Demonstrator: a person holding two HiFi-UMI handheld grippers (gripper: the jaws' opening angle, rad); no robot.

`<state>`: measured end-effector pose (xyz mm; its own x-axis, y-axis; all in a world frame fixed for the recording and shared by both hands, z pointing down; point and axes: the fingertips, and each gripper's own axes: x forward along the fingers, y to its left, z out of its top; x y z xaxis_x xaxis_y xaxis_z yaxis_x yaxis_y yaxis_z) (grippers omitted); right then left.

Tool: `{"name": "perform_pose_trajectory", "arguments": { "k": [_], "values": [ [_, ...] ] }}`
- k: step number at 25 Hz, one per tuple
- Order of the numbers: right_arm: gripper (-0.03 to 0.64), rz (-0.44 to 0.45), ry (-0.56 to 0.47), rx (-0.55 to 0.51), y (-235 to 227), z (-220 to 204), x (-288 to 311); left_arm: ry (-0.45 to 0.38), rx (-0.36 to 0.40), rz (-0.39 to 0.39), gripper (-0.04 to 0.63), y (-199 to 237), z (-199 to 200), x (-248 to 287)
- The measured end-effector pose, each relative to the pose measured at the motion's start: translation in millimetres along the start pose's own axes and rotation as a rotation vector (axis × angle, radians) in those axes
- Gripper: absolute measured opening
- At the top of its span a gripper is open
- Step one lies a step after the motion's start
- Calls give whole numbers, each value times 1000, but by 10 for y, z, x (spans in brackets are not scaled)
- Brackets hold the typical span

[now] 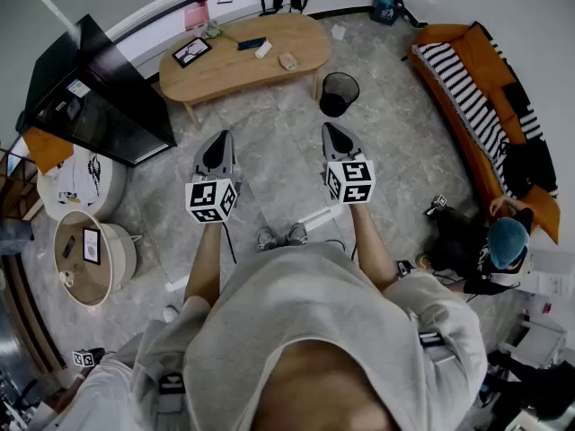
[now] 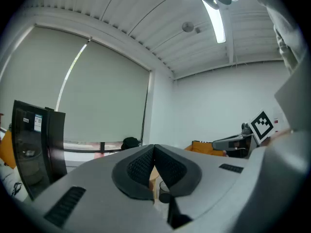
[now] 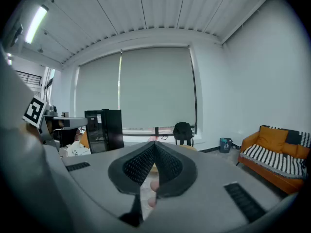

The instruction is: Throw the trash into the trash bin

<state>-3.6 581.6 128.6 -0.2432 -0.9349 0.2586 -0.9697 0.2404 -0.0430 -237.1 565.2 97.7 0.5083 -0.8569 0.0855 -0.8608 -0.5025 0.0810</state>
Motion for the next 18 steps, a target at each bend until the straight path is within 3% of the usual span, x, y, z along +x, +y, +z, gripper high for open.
{"name": "perform_pose_trajectory", "arguments": {
  "k": [18],
  "values": [
    [29,36,-2,-7,-226,-5,132,27,12,7,18,-144,-65,296]
  ]
}}
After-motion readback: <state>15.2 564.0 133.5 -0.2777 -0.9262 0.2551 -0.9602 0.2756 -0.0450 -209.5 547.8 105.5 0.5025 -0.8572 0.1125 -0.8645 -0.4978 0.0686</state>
